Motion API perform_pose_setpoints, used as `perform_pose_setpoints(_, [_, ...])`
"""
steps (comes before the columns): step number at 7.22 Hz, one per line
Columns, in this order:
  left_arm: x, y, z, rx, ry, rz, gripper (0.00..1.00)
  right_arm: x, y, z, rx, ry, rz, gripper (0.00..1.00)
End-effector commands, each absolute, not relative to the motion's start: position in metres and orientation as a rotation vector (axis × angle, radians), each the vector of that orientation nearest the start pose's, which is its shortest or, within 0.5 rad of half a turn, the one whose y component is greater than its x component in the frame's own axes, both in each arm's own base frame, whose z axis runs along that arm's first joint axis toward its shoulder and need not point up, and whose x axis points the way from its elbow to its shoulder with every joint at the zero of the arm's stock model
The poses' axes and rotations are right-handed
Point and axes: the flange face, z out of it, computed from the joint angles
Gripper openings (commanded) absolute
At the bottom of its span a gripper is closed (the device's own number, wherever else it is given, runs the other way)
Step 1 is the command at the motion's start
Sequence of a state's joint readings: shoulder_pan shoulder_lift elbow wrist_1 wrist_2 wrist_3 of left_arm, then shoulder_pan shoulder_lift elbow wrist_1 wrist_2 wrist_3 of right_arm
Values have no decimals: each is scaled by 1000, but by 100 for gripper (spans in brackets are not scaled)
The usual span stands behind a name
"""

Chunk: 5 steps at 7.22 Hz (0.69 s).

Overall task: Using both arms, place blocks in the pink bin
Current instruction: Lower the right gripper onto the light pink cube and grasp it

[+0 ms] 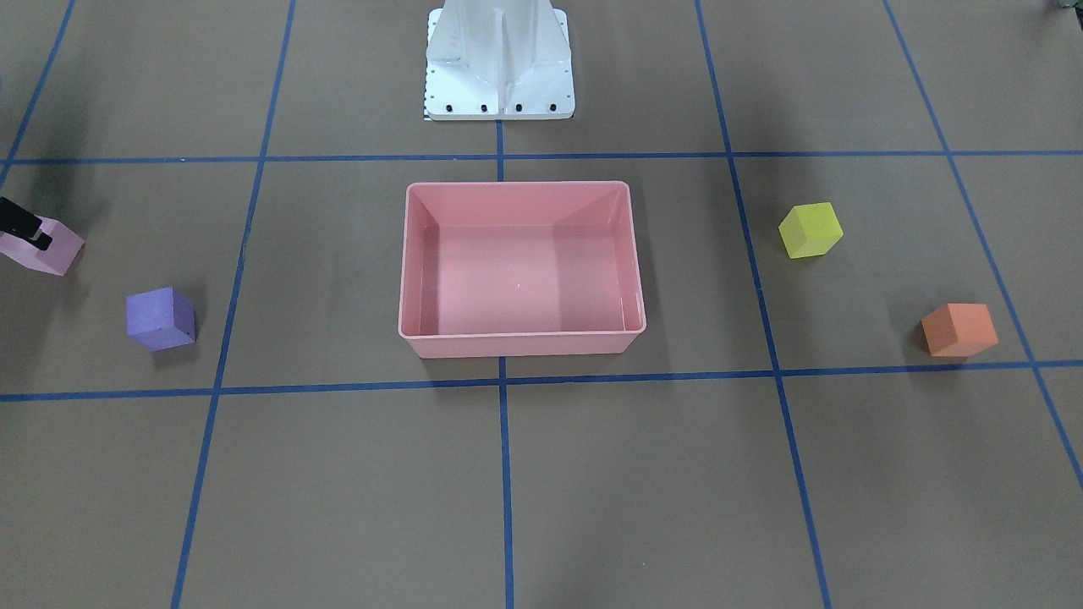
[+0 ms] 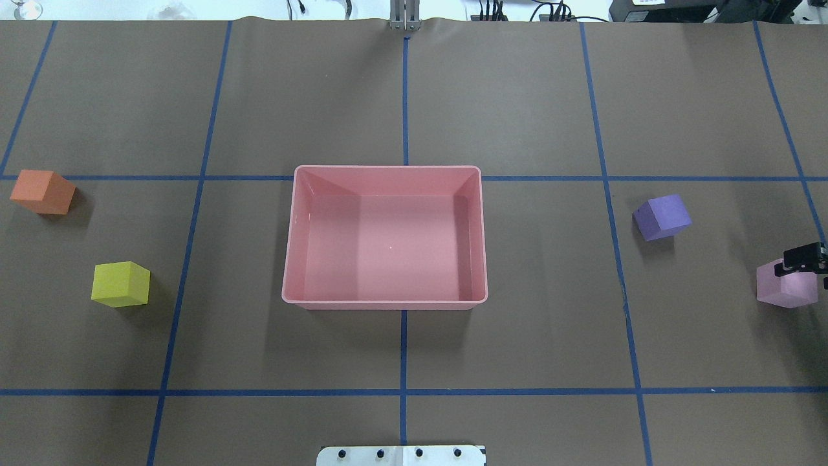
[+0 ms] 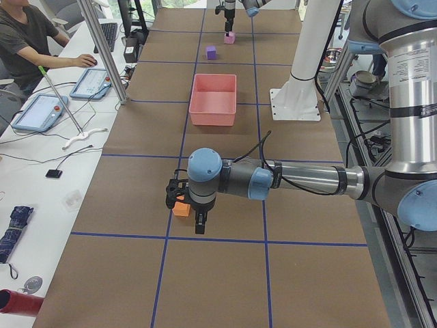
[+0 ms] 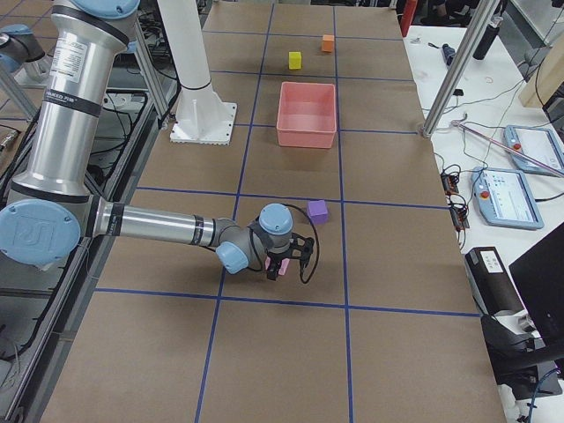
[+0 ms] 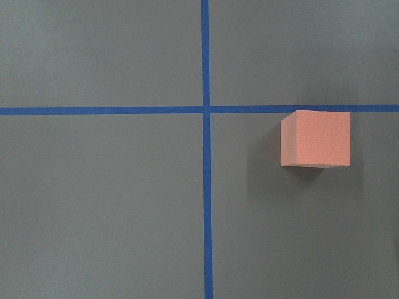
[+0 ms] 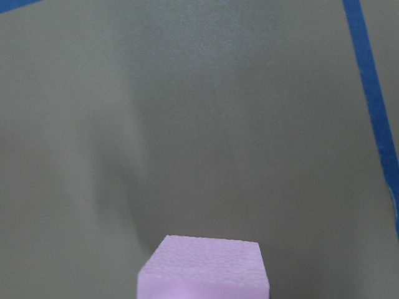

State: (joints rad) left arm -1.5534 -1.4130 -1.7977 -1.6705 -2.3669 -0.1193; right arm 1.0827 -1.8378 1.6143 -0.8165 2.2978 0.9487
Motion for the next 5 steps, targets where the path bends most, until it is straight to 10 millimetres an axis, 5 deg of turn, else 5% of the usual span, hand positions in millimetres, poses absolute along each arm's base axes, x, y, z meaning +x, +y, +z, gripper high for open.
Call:
perform_pose_setpoints(1, [-54, -435, 607, 105, 803, -27, 100, -132, -383, 670, -89, -871, 240, 98])
perform_pose_setpoints(2, [-54, -435, 607, 105, 803, -28, 100, -134, -382, 675, -98, -866, 237, 88])
perform_pose_setpoints(3, [-54, -435, 607, 102, 803, -31, 100, -135, -382, 672, -101, -871, 242, 34])
perform_pose_setpoints(4, [-54, -435, 606, 105, 805, -31, 100, -135, -383, 667, -96, -878, 244, 0])
perform_pose_setpoints(5, [-49, -438, 597, 127, 829, -42, 100, -139, -389, 634, -63, -919, 226, 0])
